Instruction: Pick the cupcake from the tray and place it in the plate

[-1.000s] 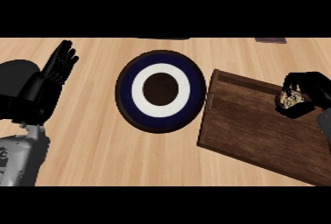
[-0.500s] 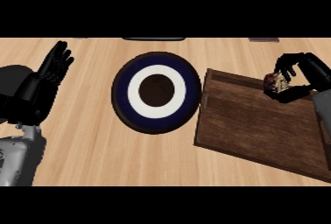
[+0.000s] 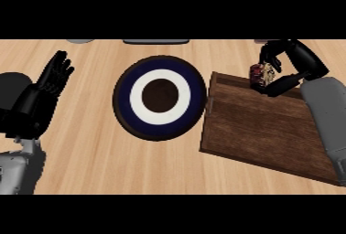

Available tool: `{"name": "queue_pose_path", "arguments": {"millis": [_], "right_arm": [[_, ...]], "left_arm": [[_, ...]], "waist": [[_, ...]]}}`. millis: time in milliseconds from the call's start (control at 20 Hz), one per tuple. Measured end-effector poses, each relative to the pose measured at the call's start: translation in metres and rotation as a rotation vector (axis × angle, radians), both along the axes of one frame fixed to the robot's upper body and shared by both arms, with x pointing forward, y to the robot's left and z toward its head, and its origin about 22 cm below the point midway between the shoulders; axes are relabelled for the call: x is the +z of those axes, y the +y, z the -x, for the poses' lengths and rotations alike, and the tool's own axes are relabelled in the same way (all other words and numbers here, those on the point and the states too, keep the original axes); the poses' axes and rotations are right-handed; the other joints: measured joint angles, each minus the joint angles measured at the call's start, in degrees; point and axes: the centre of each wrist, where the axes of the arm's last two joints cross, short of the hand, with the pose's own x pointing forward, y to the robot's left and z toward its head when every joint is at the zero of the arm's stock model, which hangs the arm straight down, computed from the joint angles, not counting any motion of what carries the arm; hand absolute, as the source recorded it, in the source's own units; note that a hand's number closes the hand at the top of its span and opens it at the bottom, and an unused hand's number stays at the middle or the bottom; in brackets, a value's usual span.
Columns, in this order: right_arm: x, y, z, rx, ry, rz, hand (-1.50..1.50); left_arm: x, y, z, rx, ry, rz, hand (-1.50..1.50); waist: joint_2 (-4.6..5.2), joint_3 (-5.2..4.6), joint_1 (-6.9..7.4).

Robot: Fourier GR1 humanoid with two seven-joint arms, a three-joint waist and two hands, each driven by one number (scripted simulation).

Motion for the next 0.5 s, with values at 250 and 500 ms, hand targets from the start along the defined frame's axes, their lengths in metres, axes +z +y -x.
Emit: {"name": "queue_pose_path", "arguments": {"millis": [250, 500], "right_arm": [[0.018, 0.050, -0.004, 0.062, 0.022, -0.022, 1.50], [0.030, 0.112, 0.000, 0.108, 0.068, -0.047, 1.50]], "left_arm": [[0.008, 0.000, -0.001, 0.005, -0.003, 0.000, 0.00], [0.010, 0.004, -0.003, 0.004, 0.001, -0.005, 0.00]], "waist": [[-0.03, 0.00, -0.12], [0.00, 0.00, -0.09]]}}
